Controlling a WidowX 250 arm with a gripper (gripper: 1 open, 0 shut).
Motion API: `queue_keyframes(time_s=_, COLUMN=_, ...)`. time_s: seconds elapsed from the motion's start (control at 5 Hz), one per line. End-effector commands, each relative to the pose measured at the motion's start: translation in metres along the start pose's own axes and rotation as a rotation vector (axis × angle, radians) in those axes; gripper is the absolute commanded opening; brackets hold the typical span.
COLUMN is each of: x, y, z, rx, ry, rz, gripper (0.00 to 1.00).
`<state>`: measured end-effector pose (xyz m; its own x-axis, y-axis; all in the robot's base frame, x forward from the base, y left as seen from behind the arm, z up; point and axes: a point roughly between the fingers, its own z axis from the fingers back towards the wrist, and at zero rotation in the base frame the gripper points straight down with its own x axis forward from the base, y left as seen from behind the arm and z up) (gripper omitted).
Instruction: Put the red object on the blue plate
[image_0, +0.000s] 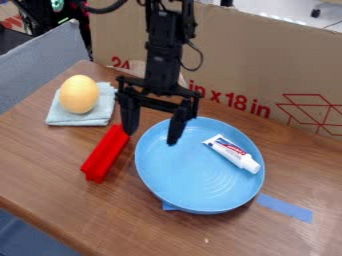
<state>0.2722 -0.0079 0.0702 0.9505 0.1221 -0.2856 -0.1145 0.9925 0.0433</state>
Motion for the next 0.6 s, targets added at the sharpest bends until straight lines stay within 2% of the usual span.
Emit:
queue_keyframes(time_s=0.0, x=-0.0049, y=0.0022, z=0.0158, rx=0.003, ry=-0.037, rz=0.021, gripper=1.0)
queue_keyframes(time_s=0.2, x=-0.0068, y=0.009, z=0.0121, rx=0.032, ry=-0.048, rz=0.04, gripper=1.0)
queue_keyframes(time_s=0.4, x=-0.0138, y=0.0112, z=0.0151, rx=0.045, ry=-0.066, rz=0.065, gripper=1.0)
